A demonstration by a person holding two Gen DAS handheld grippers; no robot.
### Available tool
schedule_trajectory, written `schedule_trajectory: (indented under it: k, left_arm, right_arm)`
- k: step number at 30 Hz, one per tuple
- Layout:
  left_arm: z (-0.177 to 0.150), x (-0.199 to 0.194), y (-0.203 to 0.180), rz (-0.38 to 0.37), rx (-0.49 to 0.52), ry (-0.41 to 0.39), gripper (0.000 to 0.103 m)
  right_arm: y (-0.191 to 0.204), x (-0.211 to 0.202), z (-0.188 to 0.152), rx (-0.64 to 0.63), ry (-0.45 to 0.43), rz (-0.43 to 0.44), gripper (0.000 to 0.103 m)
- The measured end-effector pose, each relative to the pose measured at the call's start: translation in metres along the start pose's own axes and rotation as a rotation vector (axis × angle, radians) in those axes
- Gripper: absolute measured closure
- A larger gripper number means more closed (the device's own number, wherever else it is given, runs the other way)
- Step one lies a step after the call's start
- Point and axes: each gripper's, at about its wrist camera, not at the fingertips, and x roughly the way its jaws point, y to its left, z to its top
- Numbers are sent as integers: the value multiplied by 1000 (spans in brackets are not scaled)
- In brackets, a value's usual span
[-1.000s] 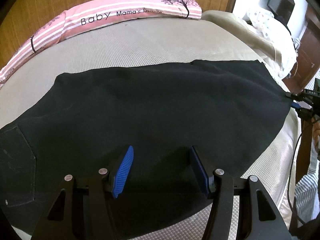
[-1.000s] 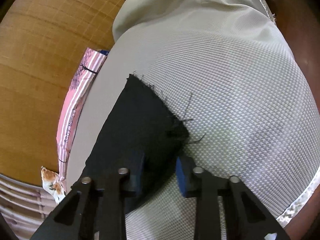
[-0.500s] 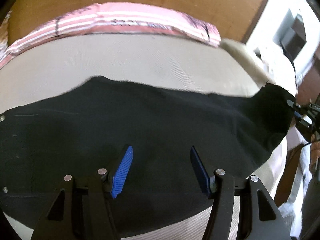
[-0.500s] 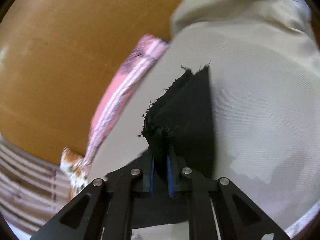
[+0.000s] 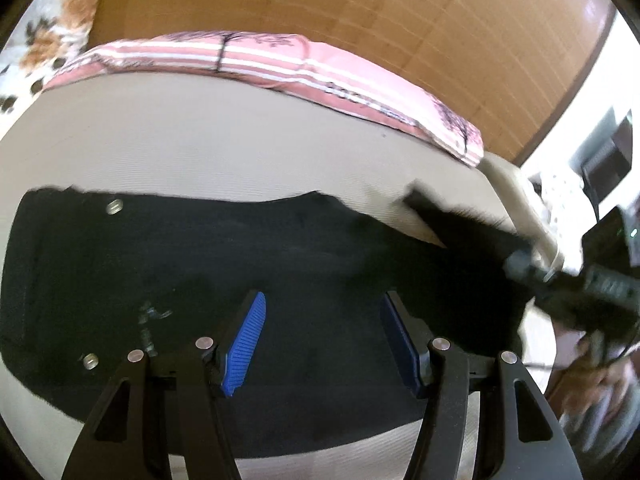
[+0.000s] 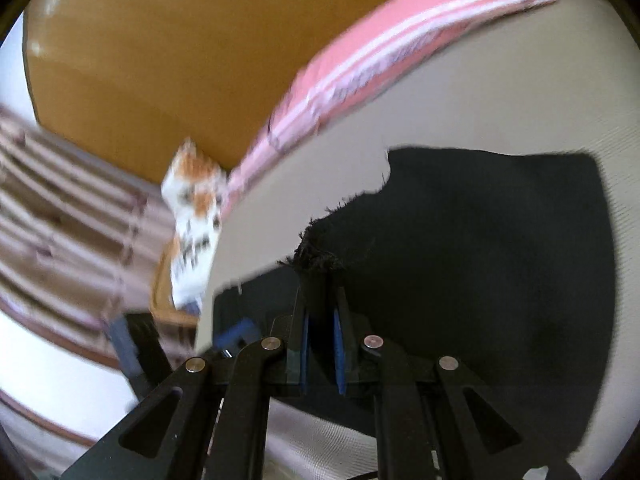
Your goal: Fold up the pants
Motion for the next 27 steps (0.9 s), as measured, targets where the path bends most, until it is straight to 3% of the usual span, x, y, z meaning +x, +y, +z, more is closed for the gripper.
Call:
schedule_trajectory:
  k: [6,14,15,16,18,20,27]
  left_arm:
    - [-9,-3,28,10,-56,21,43]
    - [-14,0,23,-43,-46,53,43]
    - [-15,2,20,-50,-43,63,43]
    - [-15,5,17,-58,-39,74,43]
    - [-18,9,13,-72,-35,104,43]
    - [-21,11,11,-98,-41,132,43]
    - [-26,26,4,-230,-129,261,43]
  right_arm:
    - [9,74,-43,-144,191,-150,92]
    - [17,86,-68,-257,258,-193,91]
    - [19,92,-71,-273,269,-208,87]
    - [19,94,-72,-273,268,-206,84]
    - [24,92,-69,-251,264,-173,69]
    - [30,86,-65,-241,251,-166,62]
    - [20,12,-44,-196,60,-189,53]
